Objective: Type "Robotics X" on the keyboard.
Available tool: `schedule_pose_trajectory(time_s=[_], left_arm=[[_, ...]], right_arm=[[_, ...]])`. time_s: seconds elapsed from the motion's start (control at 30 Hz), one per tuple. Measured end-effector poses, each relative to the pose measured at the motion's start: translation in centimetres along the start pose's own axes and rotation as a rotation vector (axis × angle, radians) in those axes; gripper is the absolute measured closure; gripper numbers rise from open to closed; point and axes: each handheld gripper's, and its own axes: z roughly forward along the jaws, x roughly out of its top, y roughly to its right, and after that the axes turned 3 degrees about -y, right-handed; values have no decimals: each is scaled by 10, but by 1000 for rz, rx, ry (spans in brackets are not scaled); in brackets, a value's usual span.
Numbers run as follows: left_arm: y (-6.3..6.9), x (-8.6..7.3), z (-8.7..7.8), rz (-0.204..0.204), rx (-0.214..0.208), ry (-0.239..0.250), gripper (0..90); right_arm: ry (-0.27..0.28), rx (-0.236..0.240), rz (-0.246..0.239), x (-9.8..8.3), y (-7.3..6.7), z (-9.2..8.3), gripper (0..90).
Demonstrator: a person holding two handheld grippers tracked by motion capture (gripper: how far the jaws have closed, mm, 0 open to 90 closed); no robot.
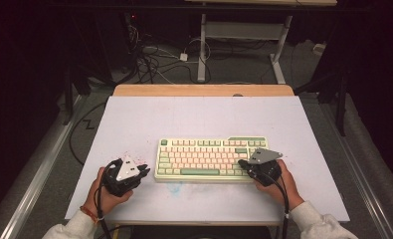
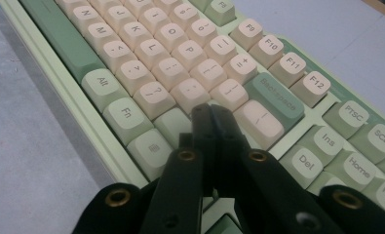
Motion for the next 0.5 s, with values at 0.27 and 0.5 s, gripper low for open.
schedule_pose_trajectory(time_s=[0.27,0.5], left_arm=[[-8,6,-10,-8,8,22,878],[-12,13,-8,-8,4,16,878]], right_arm=[[-1,-7,-4,0,-1,0,900],[1,-10,-9,0,-2,0,900]])
